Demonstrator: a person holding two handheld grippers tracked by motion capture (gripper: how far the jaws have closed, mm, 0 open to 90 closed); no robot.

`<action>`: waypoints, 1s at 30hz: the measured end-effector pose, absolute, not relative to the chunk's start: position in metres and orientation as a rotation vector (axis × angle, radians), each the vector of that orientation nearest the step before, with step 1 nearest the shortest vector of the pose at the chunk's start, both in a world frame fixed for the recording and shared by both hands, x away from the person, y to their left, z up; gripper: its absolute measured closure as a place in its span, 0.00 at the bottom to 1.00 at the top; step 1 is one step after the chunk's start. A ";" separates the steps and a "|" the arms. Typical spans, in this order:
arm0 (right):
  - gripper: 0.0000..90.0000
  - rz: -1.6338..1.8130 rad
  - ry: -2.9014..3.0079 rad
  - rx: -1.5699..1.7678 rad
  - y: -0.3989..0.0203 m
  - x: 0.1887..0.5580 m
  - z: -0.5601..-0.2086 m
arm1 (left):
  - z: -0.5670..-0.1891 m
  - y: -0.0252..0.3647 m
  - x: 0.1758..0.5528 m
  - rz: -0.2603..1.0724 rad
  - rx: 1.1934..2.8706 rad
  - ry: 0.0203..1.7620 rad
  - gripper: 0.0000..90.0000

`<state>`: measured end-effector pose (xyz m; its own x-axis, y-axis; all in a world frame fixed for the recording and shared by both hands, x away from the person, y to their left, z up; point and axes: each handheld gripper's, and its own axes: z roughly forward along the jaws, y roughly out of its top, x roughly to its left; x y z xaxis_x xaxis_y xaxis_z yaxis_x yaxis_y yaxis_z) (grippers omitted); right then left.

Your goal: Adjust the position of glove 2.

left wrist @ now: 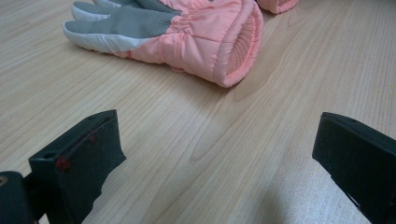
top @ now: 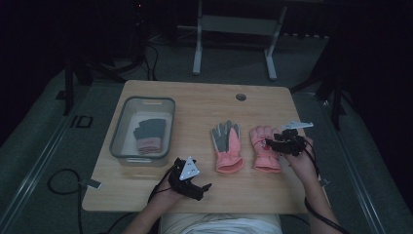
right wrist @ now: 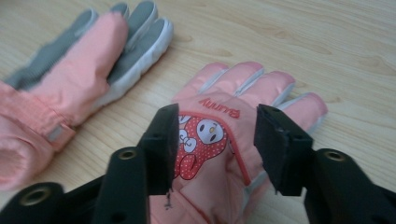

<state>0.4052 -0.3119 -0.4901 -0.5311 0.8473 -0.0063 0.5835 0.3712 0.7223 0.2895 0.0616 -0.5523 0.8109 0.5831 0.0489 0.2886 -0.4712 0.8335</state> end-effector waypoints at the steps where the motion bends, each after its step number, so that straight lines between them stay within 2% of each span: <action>1: 0.53 0.953 2.267 1.221 -0.311 0.405 -0.494 | -0.552 0.062 0.290 0.412 2.087 0.641 0.01; 7: 0.51 0.846 2.287 1.154 -0.307 0.405 -0.520 | -0.553 0.062 0.290 0.411 2.092 0.643 0.01; 11: 0.48 0.853 2.294 1.187 -0.307 0.406 -0.525 | -0.553 0.062 0.290 0.410 2.092 0.644 0.01; 15: 0.50 0.827 2.310 1.198 -0.305 0.409 -0.527 | -0.553 0.062 0.290 0.410 2.093 0.642 0.01; 16: 0.52 0.810 2.312 1.205 -0.303 0.409 -0.527 | -0.553 0.062 0.290 0.410 2.095 0.642 0.01; 23: 0.83 0.777 2.328 1.181 -0.295 0.409 -0.528 | -0.554 0.061 0.290 0.408 2.097 0.643 0.01; 24: 0.83 0.777 2.328 1.181 -0.295 0.409 -0.528 | -0.554 0.061 0.290 0.408 2.097 0.643 0.01; 26: 0.91 0.791 2.314 1.244 -0.294 0.410 -0.527 | -0.553 0.061 0.290 0.409 2.098 0.640 0.01; 30: 0.94 0.790 2.283 1.266 -0.291 0.408 -0.527 | -0.554 0.061 0.290 0.404 2.097 0.642 0.01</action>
<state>0.4082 -0.2908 -0.5269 -0.5031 0.8606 -0.0791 0.6275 0.4267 0.6512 0.2903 0.0612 -0.5536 0.8136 0.5796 0.0468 0.2932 -0.4785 0.8277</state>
